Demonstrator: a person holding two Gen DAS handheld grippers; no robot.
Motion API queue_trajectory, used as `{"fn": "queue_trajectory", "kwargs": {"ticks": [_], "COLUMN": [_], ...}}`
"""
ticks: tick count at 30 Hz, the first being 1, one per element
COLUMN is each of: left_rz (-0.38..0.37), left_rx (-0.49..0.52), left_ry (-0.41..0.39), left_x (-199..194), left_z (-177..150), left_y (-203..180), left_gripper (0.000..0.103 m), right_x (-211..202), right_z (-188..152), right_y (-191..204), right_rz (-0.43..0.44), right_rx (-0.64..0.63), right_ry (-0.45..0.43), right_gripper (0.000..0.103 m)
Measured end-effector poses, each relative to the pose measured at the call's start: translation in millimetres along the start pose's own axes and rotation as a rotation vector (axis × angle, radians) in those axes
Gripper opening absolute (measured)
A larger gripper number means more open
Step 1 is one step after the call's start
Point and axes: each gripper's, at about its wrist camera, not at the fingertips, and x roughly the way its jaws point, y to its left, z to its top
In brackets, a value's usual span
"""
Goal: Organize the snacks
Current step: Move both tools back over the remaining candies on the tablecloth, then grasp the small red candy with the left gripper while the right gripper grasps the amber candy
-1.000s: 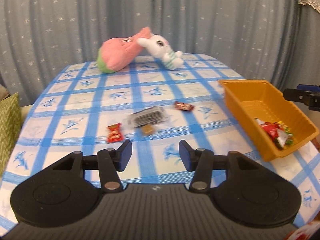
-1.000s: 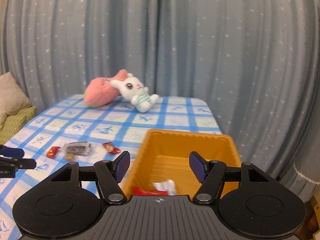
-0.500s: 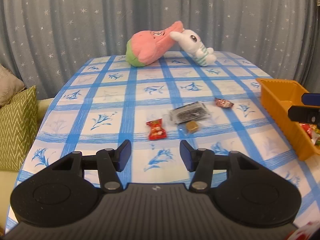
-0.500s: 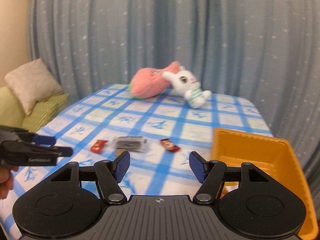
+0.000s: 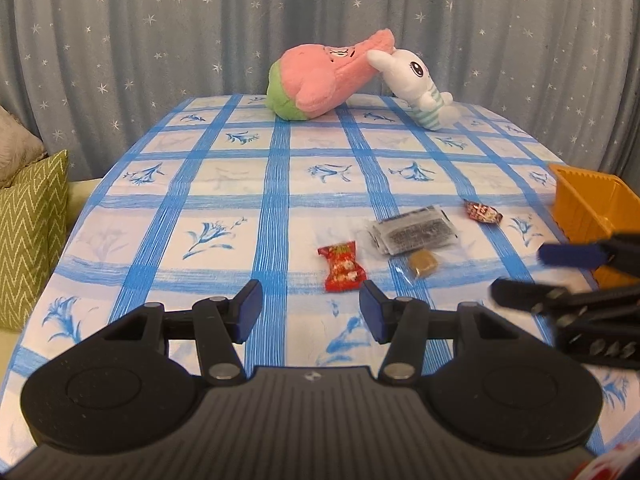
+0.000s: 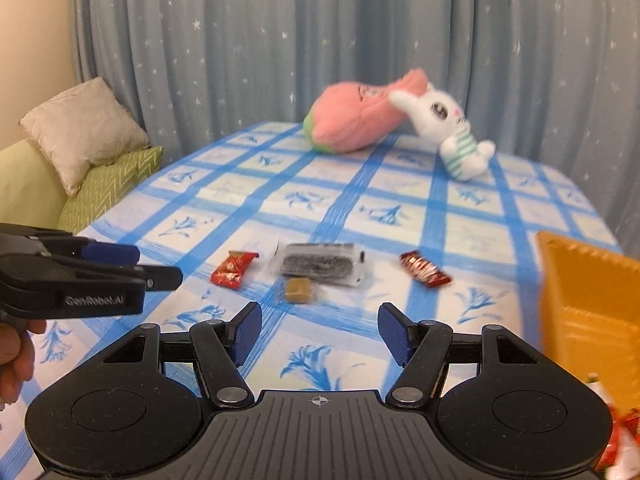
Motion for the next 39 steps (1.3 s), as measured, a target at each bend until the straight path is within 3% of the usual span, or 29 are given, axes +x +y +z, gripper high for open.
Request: {"fn": "queue_trajectory", "kwargs": {"ticks": [13, 20, 29, 39], "left_rz": [-0.013, -0.008, -0.050, -0.114], "left_rx": [-0.018, -0.052, -0.062, -0.037], "left_ry": [0.038, 0.048, 0.048, 0.049], "left_x": [48, 57, 58, 62], "left_z": [16, 17, 15, 12], "left_y": [13, 23, 23, 11], "left_gripper": [0.050, 0.050, 0.050, 0.050], "right_x": [66, 90, 91, 80], "right_z": [5, 4, 2, 2], "right_y": [0, 8, 16, 4], "right_rz": [0.004, -0.010, -0.030, -0.083], "right_rx": [0.043, 0.016, -0.027, -0.004], "right_ry": [0.020, 0.036, 0.020, 0.004], "right_gripper": [0.065, 0.054, 0.035, 0.034]}}
